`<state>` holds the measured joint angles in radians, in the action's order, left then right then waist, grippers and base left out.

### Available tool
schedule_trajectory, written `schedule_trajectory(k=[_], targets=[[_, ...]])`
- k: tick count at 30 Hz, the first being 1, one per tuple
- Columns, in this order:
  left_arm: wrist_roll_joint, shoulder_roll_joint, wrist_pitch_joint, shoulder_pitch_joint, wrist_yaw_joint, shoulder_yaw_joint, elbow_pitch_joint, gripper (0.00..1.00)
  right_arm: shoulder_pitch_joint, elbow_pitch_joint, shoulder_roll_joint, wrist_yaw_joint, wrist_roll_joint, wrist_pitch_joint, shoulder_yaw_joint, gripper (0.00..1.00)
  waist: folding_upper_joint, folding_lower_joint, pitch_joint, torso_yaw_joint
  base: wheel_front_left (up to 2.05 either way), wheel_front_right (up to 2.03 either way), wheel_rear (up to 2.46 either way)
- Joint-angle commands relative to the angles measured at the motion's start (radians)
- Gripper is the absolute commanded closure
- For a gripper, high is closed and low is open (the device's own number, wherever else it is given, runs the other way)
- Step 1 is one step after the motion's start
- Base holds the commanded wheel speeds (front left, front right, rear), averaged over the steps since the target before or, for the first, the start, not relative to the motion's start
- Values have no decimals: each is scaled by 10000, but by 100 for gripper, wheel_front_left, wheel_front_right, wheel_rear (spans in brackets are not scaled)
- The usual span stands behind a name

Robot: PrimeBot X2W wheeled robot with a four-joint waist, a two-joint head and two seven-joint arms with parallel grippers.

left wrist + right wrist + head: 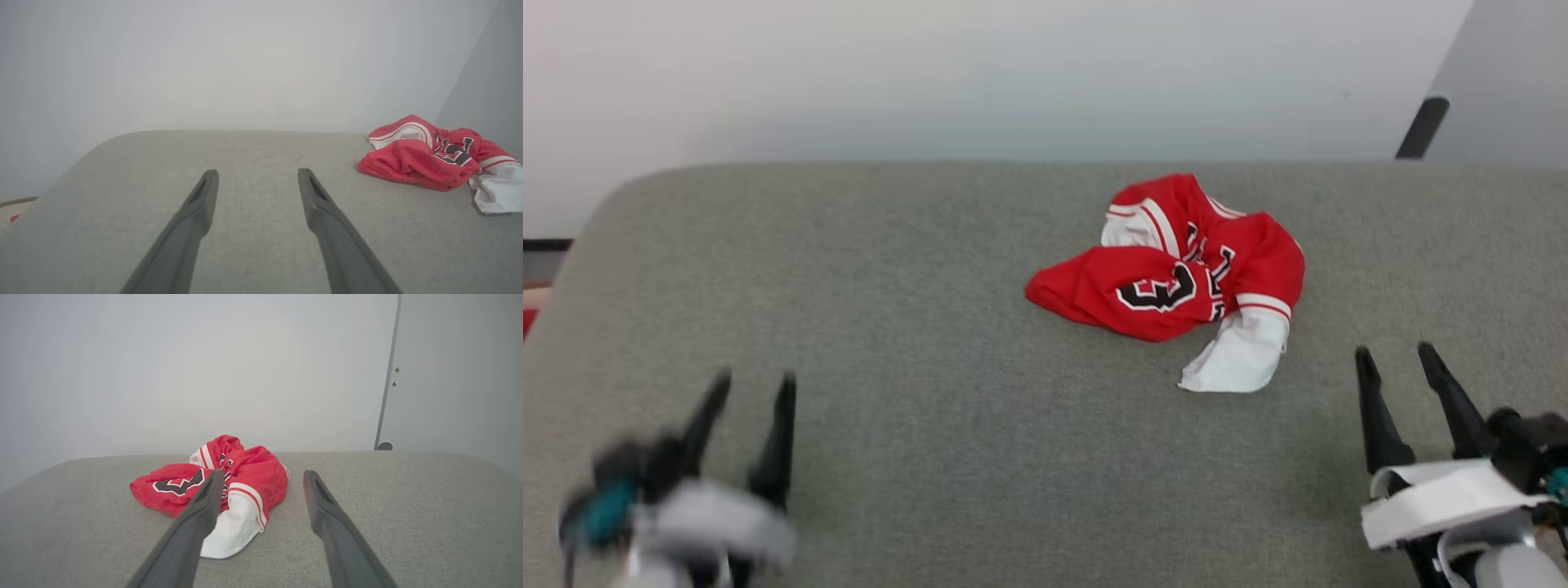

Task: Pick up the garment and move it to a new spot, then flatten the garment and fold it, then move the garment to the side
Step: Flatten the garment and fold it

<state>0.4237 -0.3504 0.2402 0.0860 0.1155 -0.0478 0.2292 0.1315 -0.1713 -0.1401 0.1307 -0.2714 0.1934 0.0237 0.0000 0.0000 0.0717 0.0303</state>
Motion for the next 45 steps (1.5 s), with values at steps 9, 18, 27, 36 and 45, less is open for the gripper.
schedule_trajectory(k=[9,18,27,36,45], targets=[[1797,-1719,-3083,5492,130,-2692,696,0,1091,22,600,-1,-73,474,488,0,0,0,2359,-1630,0,0,0],[4071,-2809,-5945,9720,138,-5455,2293,0,2159,-359,886,-1,-416,718,865,0,0,0,4238,-3020,0,0,0],[6369,-2939,-9380,11996,140,-7508,3034,0,2613,337,911,-1,-1418,723,1390,0,0,0,5187,-4117,0,0,0],[6867,-3045,-9670,12823,140,-8771,3702,0,2760,807,908,-1,-1728,724,1886,0,0,0,5565,-4708,0,0,0],[7556,-2839,-10106,12743,144,-9805,3843,53,2818,854,902,-1,-1702,724,1912,0,0,0,5552,-4653,0,0,0]])
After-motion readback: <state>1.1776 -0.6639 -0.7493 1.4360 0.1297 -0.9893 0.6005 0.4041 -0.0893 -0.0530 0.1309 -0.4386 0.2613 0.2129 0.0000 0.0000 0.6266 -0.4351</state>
